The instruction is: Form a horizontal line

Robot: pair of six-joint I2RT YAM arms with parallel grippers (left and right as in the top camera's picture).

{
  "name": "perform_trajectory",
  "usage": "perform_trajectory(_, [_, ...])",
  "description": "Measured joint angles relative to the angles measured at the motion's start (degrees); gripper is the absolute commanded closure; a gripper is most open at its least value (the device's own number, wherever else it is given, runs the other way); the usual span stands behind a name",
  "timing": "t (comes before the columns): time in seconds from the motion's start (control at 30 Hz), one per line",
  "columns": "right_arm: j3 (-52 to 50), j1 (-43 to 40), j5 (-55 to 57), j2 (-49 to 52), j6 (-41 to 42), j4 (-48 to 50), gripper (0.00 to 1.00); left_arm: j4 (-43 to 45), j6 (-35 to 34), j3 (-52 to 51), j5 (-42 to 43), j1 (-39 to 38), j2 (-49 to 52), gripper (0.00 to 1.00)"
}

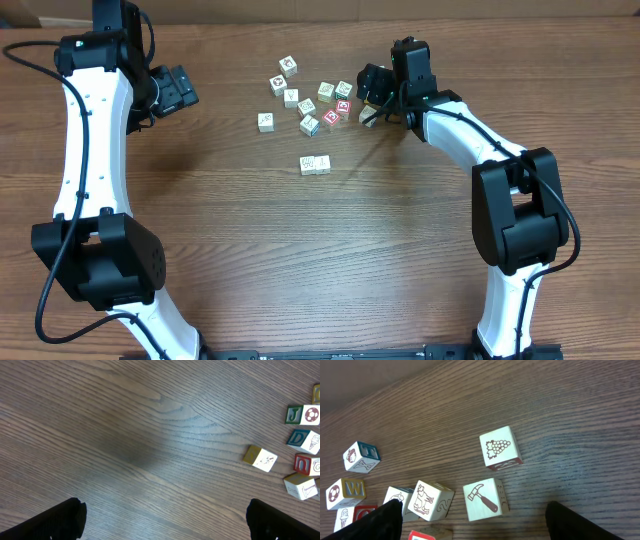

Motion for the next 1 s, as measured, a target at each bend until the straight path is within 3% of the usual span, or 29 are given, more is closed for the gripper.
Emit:
perform_trajectory(0.13, [0.0, 0.0, 0.0, 0.11, 0.04, 0.04, 0.14, 0.0, 0.0, 0.0, -0.02, 0.0, 0.0, 0.0])
perform_trajectory(0.3, [0.0, 0.0, 0.07, 1.42, -0.11, 1.29, 0.29, 0.0, 0.0, 0.0, 0.0, 0.0, 0.0, 0.0])
perform_trajectory(0.7, [0.0, 0.09, 0.39, 6.8, -0.59, 5.42, 0.32, 0.0, 0.0, 0.0, -0.02, 0.0, 0.0, 0.0])
perform_trajectory(1.0, [0.0, 0.74, 0.87, 6.8, -13.14, 6.43, 0.32, 0.0, 0.0, 0.0, 0.0, 0.0, 0.0, 0.0])
